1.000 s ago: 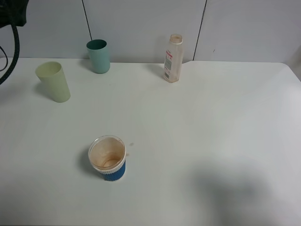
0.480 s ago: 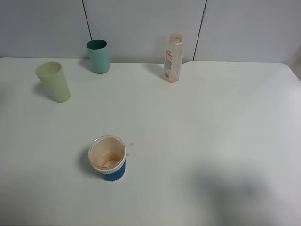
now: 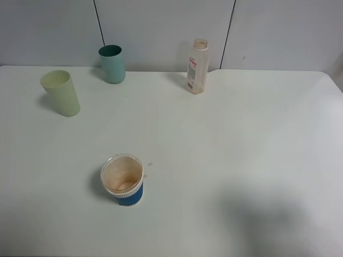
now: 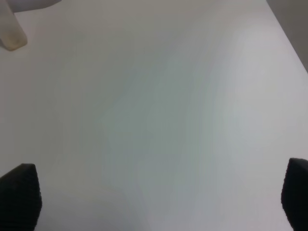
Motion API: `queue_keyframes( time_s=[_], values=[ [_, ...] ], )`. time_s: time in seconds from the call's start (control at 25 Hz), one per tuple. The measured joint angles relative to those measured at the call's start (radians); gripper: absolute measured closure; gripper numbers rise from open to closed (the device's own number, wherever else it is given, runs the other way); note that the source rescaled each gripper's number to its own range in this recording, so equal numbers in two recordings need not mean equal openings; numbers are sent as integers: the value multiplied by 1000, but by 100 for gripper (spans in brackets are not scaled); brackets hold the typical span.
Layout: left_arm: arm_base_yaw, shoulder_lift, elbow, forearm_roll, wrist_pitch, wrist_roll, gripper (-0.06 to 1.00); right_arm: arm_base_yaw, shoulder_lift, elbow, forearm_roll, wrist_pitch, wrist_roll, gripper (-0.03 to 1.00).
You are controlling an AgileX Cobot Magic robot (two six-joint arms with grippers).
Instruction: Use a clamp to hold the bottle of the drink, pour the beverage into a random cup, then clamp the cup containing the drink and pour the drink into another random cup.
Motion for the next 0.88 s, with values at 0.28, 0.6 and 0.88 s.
queue_keyframes(
  time_s=[0.28,0.6,0.88],
  values=[
    [0,-233,0,-16,322,3,-6,0,0,0,0,0,0,-3],
    [0,-416,-81,-138,749,173,-6,0,0,0,0,0,0,-3],
    [0,-494,-207,-183,1157,346,-6,0,0,0,0,0,0,-3]
  ],
)
